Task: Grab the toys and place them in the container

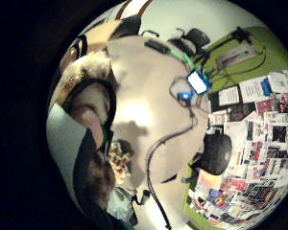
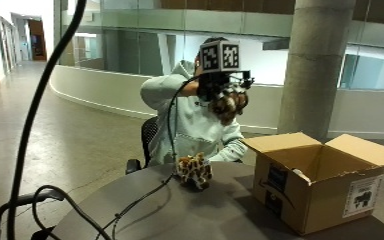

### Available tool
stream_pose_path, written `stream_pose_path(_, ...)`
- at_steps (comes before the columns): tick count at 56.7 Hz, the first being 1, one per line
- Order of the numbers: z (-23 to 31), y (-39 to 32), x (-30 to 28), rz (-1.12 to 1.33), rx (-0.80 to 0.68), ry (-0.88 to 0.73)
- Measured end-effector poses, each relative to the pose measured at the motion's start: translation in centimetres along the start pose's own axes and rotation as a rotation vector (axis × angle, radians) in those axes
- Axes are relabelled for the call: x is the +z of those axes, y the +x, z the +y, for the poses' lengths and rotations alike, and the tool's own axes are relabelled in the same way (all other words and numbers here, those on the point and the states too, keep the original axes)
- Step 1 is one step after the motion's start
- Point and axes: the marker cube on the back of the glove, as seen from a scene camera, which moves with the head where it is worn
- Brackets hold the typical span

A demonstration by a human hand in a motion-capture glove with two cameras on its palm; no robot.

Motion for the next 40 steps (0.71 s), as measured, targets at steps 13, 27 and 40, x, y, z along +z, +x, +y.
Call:
stream_pose_path(13, -6.9, -10.9, -4.6, -0.118, -0.091, 0.313)
stream_pose_path(27, -12.2, -18.2, 0.4, -0.253, -0.188, 0.124)
stream_pose_path(40, -10.7, -17.8, 1.7, -0.215, -0.275, 0.066)
